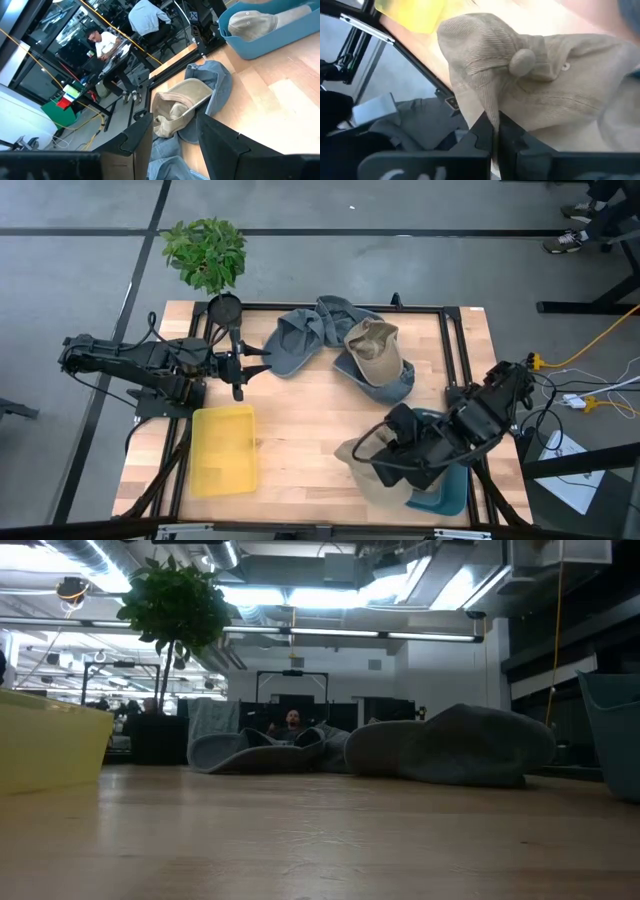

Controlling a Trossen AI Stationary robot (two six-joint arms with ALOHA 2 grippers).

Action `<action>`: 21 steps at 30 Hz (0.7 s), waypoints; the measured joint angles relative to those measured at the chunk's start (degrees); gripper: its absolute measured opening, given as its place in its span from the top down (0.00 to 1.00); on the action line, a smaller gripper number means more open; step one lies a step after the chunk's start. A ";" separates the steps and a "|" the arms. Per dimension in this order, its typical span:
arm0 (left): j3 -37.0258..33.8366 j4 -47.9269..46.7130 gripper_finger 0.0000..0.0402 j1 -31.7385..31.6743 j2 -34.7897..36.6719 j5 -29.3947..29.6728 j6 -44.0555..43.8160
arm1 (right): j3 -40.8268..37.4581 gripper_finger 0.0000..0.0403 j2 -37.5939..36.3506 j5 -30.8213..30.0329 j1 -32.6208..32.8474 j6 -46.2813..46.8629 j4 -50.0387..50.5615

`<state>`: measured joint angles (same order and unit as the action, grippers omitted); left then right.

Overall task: Pick & Place hat
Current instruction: Put the left brown cap into the blue bin

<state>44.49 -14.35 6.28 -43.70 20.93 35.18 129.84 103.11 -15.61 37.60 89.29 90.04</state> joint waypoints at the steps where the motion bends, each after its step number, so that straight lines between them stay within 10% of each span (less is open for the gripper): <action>1: 0.00 -0.02 0.63 0.00 0.00 0.00 0.00 | 0.00 0.98 0.00 -0.76 0.24 -1.44 0.00; 21: 0.00 -0.02 0.64 -0.02 0.00 0.01 -2.97 | -2.82 0.99 -8.49 -9.49 2.85 -6.38 -0.14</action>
<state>44.49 -14.37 6.26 -43.70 20.94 32.21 127.02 94.62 -25.10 40.44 82.90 89.90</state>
